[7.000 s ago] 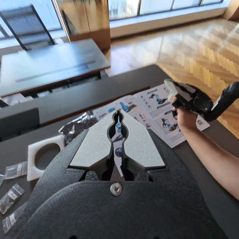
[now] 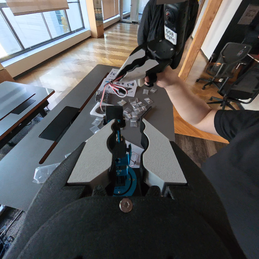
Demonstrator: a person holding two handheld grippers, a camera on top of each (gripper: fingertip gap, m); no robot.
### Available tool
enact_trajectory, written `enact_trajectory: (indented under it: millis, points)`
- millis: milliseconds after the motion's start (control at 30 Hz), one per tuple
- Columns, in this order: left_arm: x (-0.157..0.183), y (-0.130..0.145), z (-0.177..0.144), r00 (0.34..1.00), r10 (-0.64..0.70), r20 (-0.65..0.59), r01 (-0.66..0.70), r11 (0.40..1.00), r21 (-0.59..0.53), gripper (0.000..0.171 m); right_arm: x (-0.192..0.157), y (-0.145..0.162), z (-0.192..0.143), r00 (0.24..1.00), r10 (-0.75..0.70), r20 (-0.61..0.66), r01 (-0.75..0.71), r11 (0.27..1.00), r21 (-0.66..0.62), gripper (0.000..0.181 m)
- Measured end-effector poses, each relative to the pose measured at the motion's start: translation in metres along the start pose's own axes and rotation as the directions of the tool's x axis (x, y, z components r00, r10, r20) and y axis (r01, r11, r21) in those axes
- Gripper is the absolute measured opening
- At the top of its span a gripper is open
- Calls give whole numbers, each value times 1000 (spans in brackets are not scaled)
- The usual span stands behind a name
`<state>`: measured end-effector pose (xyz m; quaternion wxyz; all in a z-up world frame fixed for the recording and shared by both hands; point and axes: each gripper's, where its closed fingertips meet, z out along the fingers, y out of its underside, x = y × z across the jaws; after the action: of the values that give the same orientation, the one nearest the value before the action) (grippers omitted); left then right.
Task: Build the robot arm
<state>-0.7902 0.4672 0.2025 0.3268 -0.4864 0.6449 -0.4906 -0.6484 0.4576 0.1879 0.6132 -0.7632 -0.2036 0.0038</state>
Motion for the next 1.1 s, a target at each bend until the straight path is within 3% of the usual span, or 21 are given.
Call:
enact_trajectory:
  millis: [233,400,733,1000,1100]
  points:
    - [-11,-29,44,993,83,87,-74,992,-104,42,-17,0,2,979,85,185,-113,983,143,9]
    - [-25,-34,77,952,155,266,-91,967,-237,46,-22,-6,6,940,54,337,-140,962,236,9]
    - [-33,-18,77,848,29,529,158,939,-305,48,-23,-7,17,826,67,560,-245,937,249,8]
    - [-21,-27,84,817,-141,560,310,925,-219,42,-20,-9,20,794,45,607,-250,933,258,7]
    - [-18,-25,91,806,-146,574,334,912,-237,29,-14,-8,19,794,28,607,-249,927,282,7]
